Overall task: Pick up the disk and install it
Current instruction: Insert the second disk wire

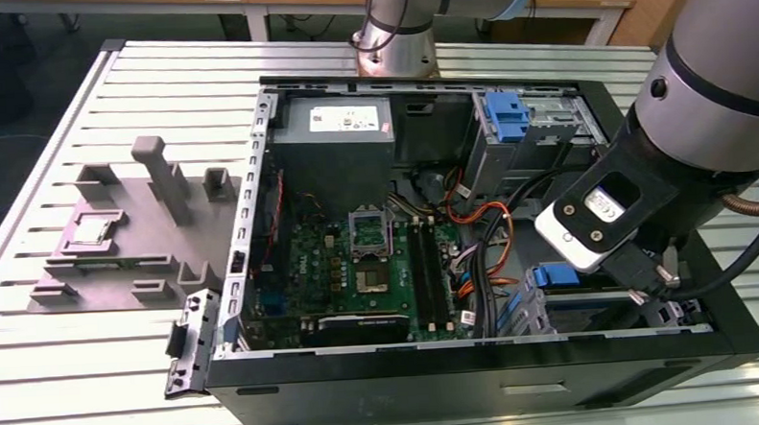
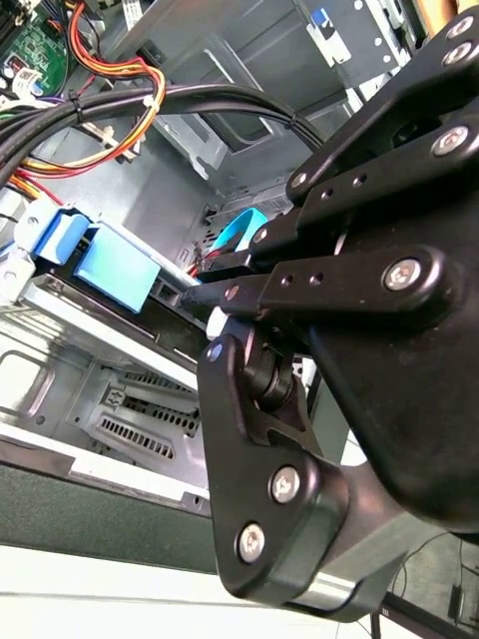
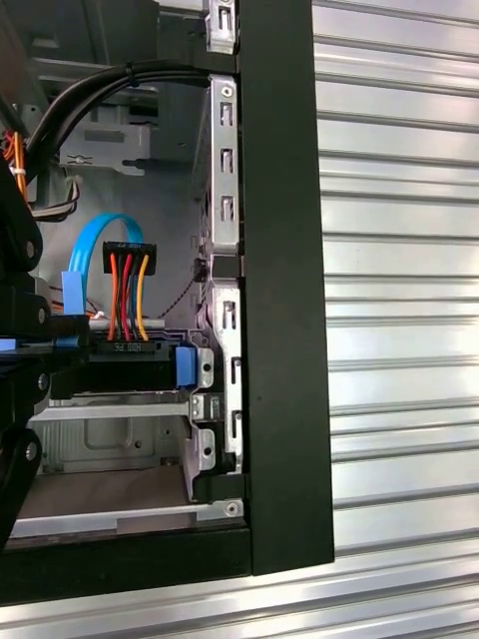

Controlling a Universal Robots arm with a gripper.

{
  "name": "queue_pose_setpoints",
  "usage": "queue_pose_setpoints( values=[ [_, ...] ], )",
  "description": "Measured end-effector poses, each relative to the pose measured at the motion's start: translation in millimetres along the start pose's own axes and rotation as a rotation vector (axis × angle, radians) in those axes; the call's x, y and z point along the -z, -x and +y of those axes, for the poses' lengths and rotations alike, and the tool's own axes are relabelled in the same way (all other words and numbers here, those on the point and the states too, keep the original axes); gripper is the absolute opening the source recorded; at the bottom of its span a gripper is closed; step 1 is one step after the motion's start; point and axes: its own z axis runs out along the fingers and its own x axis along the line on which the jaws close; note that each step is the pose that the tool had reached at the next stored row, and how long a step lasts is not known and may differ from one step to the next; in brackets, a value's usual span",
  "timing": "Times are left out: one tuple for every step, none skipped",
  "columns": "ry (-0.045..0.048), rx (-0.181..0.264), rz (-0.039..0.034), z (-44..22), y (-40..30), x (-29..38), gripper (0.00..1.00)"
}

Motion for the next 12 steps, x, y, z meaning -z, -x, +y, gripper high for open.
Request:
queue_pose_setpoints(
  values=[
    [0.0000,0.000,0.0006,0.0,0.0,-0.1,0.16],
    [0.0000,0.000,0.0006,0.0,0.0,-0.1,0.16],
    [0.0000,0.000,0.0006,0.0,0.0,-0.1,0.16],
    [0.0000,0.000,0.0008,0.0,0.1,-0.2,0.16],
    [-0.0001,0.000,0.0006,0.0,0.2,-0.2,0.16],
    [0.0000,0.000,0.0001,0.0,0.4,-0.2,0.16],
    [0.0000,0.000,-0.0002,0.0,0.5,-0.1,0.16],
    [0.0000,0.000,-0.0005,0.0,0.8,-0.1,0.16],
    [0.0000,0.000,-0.0007,0.0,1.0,0.0,0.16],
    [0.0000,0.000,-0.0006,0.0,1.1,-0.1,0.16],
    [0.0001,0.000,-0.0007,0.0,1.2,-0.1,0.16],
    [0.0000,0.000,-0.0009,0.1,1.4,-0.1,0.16]
  ],
)
